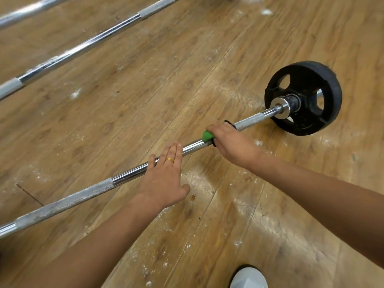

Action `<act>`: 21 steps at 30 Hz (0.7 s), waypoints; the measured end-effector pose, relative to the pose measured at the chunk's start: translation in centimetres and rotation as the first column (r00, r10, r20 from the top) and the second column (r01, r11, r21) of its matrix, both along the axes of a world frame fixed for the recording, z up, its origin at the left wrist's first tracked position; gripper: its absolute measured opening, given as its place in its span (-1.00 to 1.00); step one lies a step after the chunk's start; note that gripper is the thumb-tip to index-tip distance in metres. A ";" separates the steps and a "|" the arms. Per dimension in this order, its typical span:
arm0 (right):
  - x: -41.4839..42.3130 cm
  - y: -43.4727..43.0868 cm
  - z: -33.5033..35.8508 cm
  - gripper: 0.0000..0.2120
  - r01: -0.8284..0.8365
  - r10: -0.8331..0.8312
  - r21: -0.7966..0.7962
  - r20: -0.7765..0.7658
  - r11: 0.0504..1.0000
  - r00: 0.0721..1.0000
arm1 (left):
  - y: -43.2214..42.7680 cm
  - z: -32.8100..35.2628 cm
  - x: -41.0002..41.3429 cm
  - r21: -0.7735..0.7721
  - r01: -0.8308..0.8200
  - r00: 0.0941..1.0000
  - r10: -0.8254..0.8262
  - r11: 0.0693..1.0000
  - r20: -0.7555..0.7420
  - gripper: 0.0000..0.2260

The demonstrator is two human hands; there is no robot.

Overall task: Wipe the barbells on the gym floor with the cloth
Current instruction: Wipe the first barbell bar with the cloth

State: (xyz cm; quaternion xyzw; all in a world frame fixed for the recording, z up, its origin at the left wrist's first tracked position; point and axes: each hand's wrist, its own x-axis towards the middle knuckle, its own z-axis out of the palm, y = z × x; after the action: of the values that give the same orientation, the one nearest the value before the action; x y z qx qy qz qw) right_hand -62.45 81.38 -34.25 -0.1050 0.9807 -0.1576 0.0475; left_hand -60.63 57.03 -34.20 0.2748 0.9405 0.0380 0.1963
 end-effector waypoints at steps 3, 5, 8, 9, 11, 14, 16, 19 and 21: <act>0.8 0.2 0.5 -0.62 0.001 -0.001 0.000 0.013 1.000 1.000 | -0.1 0.2 1.1 -0.001 0.015 1.000 -0.015 1.000 0.010 -0.05; 1.2 1.1 0.8 -0.65 0.057 -0.057 0.016 0.040 0.998 0.998 | 0.0 0.4 1.8 -0.010 0.022 0.999 -0.022 1.000 0.027 -0.04; 2.4 1.9 0.9 -0.69 0.146 -0.147 0.039 0.020 0.989 0.989 | 0.3 0.7 3.2 -0.010 0.028 0.998 -0.027 1.000 0.053 -0.04; 3.1 1.7 0.8 -0.69 0.143 -0.144 0.042 0.016 0.989 0.989 | 0.4 0.9 3.7 -0.005 0.024 0.997 -0.024 1.000 0.068 -0.05; 4.5 0.8 0.7 -0.66 0.105 -0.106 0.027 0.025 0.994 0.994 | 0.6 1.2 4.6 0.000 0.014 0.996 -0.014 1.000 0.093 -0.05; 6.3 0.5 0.4 -0.59 0.080 -0.080 -0.001 0.044 0.997 0.996 | 0.8 1.4 6.2 0.010 0.001 0.991 -0.002 1.000 0.132 -0.07; 7.2 1.1 0.4 -0.59 0.090 -0.090 0.003 0.056 0.996 0.994 | 0.9 1.4 7.4 0.025 -0.017 0.989 0.013 1.000 0.147 -0.08; 8.0 1.6 0.1 -0.63 0.133 -0.134 0.011 0.063 0.991 0.989 | 1.0 1.4 8.8 0.055 -0.037 0.984 0.027 0.998 0.174 -0.07; 8.2 1.2 -0.4 -0.62 0.197 -0.198 0.030 0.057 0.980 0.979 | 1.0 1.3 9.5 0.059 -0.024 0.984 0.013 0.998 0.179 -0.06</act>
State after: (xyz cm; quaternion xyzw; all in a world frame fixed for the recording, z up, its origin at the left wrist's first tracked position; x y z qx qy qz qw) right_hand -54.23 82.62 -34.66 -0.0019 0.9863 -0.1526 0.0622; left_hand -51.08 58.01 -32.87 0.2674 0.9200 0.0930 0.2709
